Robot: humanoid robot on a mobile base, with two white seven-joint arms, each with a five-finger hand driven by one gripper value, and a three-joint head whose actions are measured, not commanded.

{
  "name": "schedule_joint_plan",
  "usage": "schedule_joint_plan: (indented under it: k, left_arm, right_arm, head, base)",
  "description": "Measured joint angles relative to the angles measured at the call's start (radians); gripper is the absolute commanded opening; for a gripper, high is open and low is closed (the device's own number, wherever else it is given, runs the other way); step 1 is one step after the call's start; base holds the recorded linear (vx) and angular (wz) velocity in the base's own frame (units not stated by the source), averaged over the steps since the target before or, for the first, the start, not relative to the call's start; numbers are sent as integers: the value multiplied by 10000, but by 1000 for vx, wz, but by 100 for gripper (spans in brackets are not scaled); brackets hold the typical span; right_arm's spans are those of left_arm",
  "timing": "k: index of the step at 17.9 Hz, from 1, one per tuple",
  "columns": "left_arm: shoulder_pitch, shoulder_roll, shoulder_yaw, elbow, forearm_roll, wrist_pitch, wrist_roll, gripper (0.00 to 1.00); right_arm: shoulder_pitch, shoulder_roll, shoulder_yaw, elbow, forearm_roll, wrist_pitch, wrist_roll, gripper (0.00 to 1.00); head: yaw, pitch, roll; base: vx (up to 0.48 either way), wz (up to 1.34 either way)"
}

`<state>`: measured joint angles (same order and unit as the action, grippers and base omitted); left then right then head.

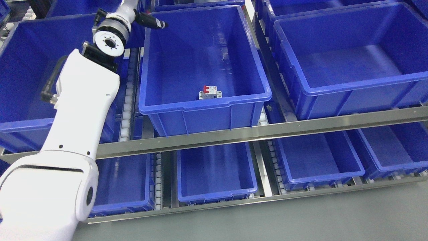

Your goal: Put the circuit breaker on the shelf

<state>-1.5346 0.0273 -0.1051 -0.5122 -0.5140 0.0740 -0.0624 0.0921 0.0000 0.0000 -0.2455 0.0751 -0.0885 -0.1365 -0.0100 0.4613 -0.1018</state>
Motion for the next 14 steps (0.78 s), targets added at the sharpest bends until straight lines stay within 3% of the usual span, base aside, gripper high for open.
schedule_joint_plan:
  k: [6, 14]
  left_arm:
    - [1162, -125, 1662, -2479, 818, 511, 372, 100]
    - [4384, -205, 1218, -6420, 2135, 2882, 404, 100]
  right_arm:
    - [2, 0, 0, 0, 0, 0, 0, 100]
    - [1, 0, 0, 2, 0, 0, 0, 100]
  head:
    - [0, 0, 0]
    - [0, 0, 0]
  base:
    - [-191, -4]
    - [-98, -64]
